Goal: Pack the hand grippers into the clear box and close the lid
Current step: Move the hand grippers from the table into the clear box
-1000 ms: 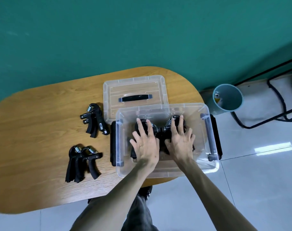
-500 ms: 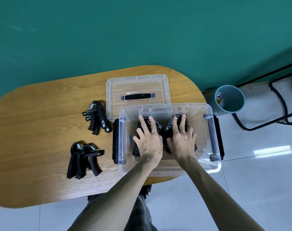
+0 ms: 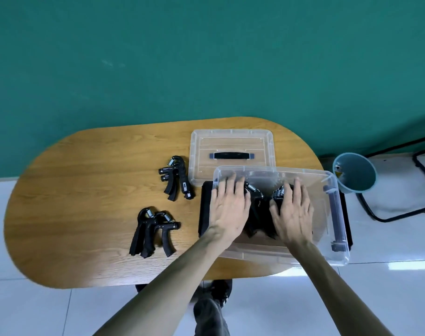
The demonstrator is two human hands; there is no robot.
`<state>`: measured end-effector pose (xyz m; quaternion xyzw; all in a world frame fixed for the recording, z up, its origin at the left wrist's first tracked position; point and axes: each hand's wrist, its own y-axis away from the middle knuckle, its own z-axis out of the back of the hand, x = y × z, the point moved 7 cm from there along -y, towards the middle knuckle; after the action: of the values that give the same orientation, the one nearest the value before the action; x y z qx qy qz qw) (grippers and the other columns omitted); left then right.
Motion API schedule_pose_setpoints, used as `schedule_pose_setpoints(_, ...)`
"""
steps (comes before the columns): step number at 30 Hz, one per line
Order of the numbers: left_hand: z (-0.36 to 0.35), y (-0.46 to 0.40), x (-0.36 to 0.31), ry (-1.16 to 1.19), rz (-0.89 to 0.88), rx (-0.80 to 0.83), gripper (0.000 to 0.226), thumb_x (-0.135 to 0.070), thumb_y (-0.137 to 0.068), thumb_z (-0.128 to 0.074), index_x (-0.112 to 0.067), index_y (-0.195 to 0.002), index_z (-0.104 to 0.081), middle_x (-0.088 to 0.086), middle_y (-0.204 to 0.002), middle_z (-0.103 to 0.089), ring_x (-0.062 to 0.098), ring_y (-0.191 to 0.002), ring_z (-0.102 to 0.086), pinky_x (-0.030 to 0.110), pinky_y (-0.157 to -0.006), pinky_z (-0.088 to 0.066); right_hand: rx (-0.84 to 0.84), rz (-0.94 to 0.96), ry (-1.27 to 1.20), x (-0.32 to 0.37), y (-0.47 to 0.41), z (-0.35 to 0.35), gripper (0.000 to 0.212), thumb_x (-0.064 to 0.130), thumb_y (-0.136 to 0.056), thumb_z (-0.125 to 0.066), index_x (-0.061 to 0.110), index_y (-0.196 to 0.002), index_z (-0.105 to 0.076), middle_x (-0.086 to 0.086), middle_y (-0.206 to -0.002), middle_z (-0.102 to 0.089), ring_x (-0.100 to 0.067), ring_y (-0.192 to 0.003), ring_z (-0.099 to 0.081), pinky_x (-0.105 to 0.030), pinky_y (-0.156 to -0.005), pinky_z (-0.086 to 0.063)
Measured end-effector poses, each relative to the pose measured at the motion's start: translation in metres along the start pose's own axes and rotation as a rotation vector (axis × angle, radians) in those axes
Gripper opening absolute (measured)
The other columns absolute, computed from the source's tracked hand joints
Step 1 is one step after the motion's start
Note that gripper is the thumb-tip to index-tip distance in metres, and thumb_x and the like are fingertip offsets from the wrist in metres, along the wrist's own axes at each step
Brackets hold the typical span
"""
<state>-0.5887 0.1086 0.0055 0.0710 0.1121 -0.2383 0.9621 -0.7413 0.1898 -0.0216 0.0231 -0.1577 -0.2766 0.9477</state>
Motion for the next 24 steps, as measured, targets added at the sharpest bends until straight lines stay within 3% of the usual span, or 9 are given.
schedule_pose_setpoints(5,0.039,0.005,0.045,0.068,0.075,-0.102,0.045,-0.037,-0.105,-0.032,-0.015,-0.142,-0.045,0.005,-0.147,-0.049,0.024,-0.127,-0.046,0.042,-0.103,-0.041,-0.083,0.075,-0.013,0.041,0.001,0.018,0.053,0.026,-0.097,-0.054,0.008,-0.145,-0.039,-0.018,-0.158,-0.031,-0.041,-0.142,-0.029,-0.060,-0.109,-0.035)
schedule_pose_setpoints(14,0.063,0.031,0.153,0.093,0.250,-0.152,0.042,-0.035,-0.103,-0.036,-0.015,-0.138,-0.050,0.004,-0.144,-0.052,0.024,-0.122,-0.049,0.041,-0.096,-0.043,-0.107,0.265,-0.003,0.163,-0.001,0.010,0.049,0.024,-0.099,-0.047,0.010,-0.144,-0.038,-0.017,-0.157,-0.032,-0.040,-0.139,-0.033,-0.055,-0.106,-0.038)
schedule_pose_setpoints(24,0.032,0.073,0.271,0.093,0.425,-0.023,0.047,-0.038,-0.101,-0.034,-0.015,-0.140,-0.047,0.007,-0.141,-0.052,0.027,-0.118,-0.051,0.042,-0.096,-0.044,-0.044,0.381,0.024,0.274,0.001,-0.045,0.047,0.023,-0.100,-0.047,0.011,-0.144,-0.039,-0.014,-0.156,-0.033,-0.038,-0.136,-0.035,-0.053,-0.103,-0.039)
